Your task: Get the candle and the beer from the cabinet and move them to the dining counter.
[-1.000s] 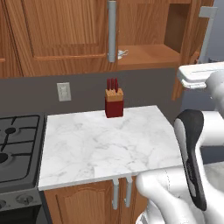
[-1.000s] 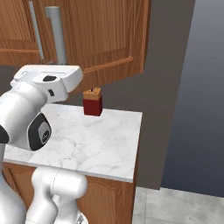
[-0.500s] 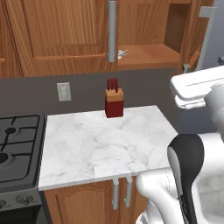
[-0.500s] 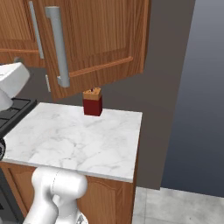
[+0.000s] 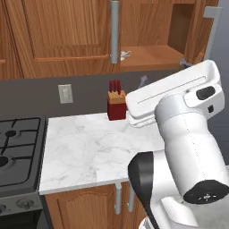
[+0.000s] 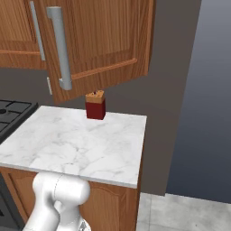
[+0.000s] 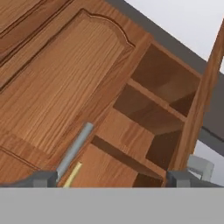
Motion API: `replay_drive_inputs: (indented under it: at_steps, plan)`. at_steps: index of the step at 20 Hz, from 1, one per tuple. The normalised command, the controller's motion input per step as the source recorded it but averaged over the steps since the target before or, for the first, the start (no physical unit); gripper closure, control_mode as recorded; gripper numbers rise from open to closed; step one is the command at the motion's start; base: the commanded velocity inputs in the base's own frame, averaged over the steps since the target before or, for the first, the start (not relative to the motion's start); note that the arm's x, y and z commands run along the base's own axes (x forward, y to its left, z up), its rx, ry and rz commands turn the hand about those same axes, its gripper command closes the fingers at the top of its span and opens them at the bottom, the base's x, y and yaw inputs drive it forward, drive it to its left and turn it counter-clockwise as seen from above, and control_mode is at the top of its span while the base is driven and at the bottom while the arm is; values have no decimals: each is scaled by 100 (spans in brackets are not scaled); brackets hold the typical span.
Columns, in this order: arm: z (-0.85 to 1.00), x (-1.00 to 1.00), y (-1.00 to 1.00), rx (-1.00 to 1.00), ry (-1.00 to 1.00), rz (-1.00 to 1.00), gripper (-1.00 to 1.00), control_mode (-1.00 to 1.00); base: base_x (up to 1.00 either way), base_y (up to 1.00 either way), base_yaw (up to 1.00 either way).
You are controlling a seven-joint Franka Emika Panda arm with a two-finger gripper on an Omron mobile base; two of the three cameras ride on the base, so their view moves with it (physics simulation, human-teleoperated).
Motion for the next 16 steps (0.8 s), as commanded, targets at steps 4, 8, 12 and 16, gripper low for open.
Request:
replay_drive_inputs:
  at_steps: [4,8,12,16]
  plan:
    - [-26,63,61,-20,17,-43,-100,-100,0,0,0]
    - [-31,77,40,-19,20,-48,-100,-100,0,0,0]
    - [-28,89,7,-18,21,-47,-100,-100,0,0,0]
    - [-20,90,-23,-13,24,-40,-100,-100,0,0,0]
